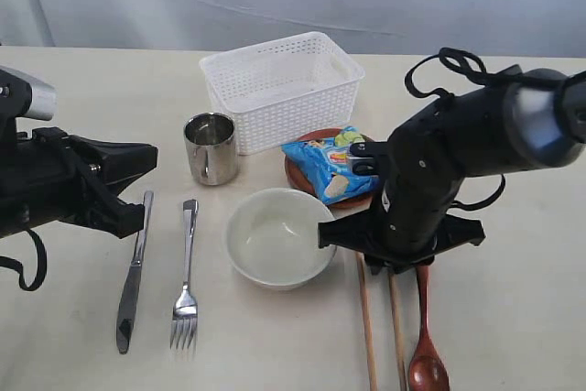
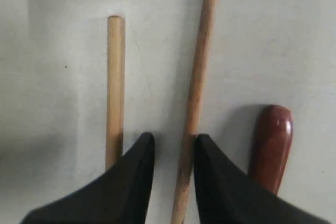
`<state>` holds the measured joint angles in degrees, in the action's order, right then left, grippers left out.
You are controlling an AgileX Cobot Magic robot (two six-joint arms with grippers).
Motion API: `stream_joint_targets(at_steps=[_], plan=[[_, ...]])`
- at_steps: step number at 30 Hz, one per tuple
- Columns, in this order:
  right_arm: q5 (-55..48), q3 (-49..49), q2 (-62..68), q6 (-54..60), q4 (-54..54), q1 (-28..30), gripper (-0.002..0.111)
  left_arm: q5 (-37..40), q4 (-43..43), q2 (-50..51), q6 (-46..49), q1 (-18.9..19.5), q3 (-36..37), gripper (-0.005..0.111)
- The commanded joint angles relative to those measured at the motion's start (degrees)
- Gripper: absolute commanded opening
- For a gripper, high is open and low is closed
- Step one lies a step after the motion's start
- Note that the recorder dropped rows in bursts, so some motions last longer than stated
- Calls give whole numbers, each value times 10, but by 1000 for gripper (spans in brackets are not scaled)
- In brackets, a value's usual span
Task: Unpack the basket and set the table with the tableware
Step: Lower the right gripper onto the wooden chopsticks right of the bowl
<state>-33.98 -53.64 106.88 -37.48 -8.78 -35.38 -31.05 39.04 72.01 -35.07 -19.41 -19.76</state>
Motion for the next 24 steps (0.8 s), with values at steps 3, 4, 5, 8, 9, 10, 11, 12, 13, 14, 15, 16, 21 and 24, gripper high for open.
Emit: stream_joint_targets(at_steps=[3,4,5,8,9,10,11,12,13,14,15,16,21,24], plan=[[-1,-2,19,-7,-3,0,12,-1,-4,-4,0,2,2,0],[-1,-2,19,-7,-3,0,7,-1,-4,-4,0,2,2,0],[-4,-2,19,-9,-3,0,0,-1,-4,-4,0,2,2,0],[-4,-2,19,-23,-3,0,0,-1,-4,-4,2,2,2,0],[-6,-2,19,-23,-3,0,0,-1,-4,-4,2,2,2,0],[-9,-2,19,-23,-3,0,0,-1,-4,-4,2,2,2,0],[-11,-2,15,-23,-3,0,0,-1,-4,-4,2,2,2,0],[-13,-2,5,-30,-3,0,0,-1,-4,-4,2,2,2,0],[-16,-2,-2,-32,-3,0,0,-1,-4,-4,2,2,2,0],[-20,-2,-9,-32,-3,0,0,-1,-4,-4,2,2,2,0],[-26,-2,-19,-32,-3,0,0,-1,-4,-4,2,2,2,0],[-35,-2,-31,-32,-3,0,0,-1,-4,-4,2,2,2,0],[-86,-2,-98,-32,-1,-2,0,-1,-4,-4,0,2,2,0],[-90,-5,-129,-31,20,-3,0,-1,-4,-4,0,2,2,0]])
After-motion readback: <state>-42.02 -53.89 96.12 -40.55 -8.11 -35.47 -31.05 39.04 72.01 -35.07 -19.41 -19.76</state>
